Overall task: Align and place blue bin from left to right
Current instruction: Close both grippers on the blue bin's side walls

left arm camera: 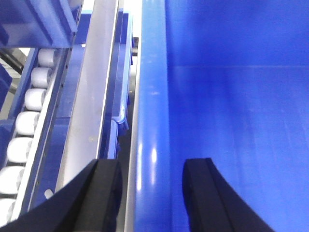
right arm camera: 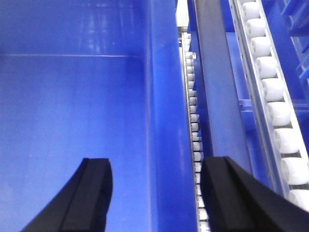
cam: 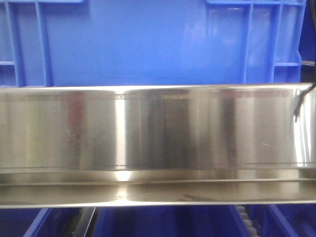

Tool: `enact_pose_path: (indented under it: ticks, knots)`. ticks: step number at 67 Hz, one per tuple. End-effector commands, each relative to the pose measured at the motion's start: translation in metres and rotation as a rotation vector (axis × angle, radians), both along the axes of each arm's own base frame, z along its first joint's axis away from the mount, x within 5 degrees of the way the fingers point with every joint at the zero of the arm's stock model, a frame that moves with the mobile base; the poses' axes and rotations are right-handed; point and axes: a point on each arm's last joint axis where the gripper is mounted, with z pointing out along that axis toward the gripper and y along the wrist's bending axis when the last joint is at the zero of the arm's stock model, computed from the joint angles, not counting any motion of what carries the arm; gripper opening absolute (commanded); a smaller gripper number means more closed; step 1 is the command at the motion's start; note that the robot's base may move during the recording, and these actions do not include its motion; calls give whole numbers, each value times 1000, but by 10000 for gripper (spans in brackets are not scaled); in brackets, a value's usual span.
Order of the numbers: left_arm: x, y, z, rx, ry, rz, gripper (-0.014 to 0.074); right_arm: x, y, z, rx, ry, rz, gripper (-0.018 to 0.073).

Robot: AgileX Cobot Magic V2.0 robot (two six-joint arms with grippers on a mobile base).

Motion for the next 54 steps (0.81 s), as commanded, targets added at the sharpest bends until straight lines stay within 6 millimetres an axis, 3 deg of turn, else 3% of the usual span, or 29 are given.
enact_pose_path:
  ticks: [1,22,28,37,40,54]
  knots:
    - [-2,-1,1,-9,8,6,235,1,-2,2,-6,-8,-7,295]
    - [-2,-1,1,-9,7,6,215,1,-2,2,-3,-14,-6,291]
    - [-2,-1,0,-6,14,9,118,1,-2,2,-3,-14,-6,209]
    - [-3,0,0,-3,26,14,-112,1,-2,2,-3,-14,-6,-34]
    - [-3,0,0,-3,26,14,-110,1,-2,2,-3,-14,-6,-97]
    - [-2,-1,0,-5,18,10,-111,2,-1,2,1,-20,-4,-69]
